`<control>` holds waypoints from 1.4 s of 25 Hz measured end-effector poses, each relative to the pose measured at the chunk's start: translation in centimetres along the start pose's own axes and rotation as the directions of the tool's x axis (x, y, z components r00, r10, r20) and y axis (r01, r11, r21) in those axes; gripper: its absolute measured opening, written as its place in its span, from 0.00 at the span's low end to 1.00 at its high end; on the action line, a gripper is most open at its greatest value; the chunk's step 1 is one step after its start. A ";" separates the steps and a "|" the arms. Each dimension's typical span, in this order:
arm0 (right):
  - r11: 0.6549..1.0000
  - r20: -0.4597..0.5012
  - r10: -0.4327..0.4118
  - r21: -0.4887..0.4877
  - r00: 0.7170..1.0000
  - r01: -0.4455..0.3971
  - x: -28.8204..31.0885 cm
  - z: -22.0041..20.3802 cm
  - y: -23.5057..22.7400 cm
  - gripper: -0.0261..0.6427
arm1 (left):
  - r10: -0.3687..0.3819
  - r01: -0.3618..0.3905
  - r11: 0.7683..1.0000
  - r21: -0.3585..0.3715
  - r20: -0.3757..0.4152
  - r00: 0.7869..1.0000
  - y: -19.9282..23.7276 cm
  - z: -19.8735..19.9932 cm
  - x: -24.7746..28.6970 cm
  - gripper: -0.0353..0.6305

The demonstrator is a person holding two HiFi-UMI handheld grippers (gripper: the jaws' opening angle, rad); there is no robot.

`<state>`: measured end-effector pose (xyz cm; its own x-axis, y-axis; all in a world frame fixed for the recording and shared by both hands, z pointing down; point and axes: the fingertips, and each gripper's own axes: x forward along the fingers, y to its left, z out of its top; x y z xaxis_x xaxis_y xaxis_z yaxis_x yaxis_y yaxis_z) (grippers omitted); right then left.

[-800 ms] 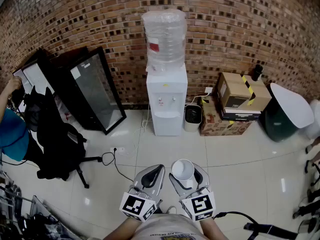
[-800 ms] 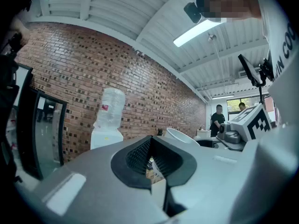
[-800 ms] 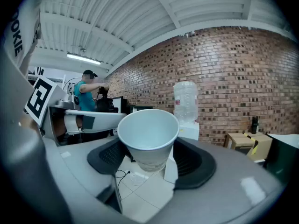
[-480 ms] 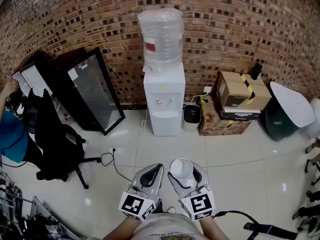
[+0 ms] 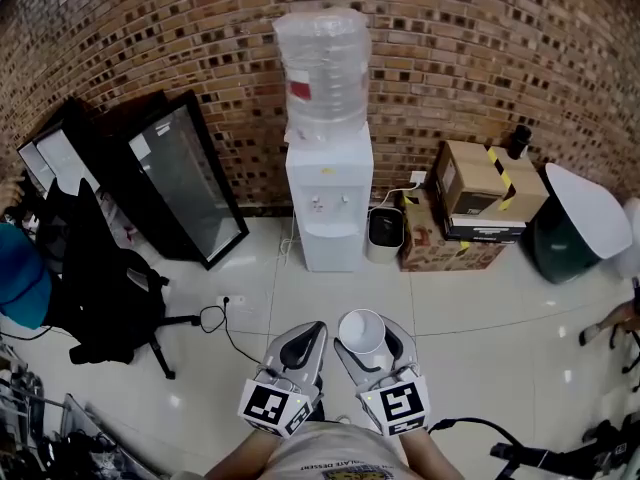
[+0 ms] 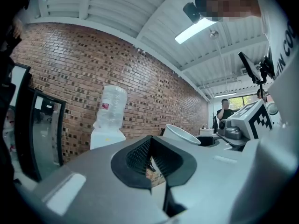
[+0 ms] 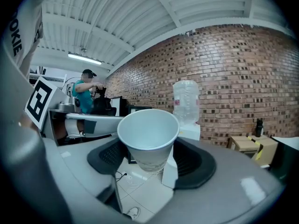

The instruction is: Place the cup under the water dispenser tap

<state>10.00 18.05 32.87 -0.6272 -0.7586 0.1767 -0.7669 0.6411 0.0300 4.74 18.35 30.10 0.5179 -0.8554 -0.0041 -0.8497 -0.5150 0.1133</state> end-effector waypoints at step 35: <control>0.998 -0.108 -0.063 -0.011 0.992 0.062 26.3 3.3 -8.1 0.52 | -0.099 0.093 0.989 -0.112 -0.050 0.994 22.6 0.3 17.1 0.04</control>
<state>-0.73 -7.44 34.06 -0.5594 -0.7803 0.2797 -0.8028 0.5940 0.0517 -5.62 -7.91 32.30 0.6041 -0.7962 0.0344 -0.7812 -0.5830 0.2235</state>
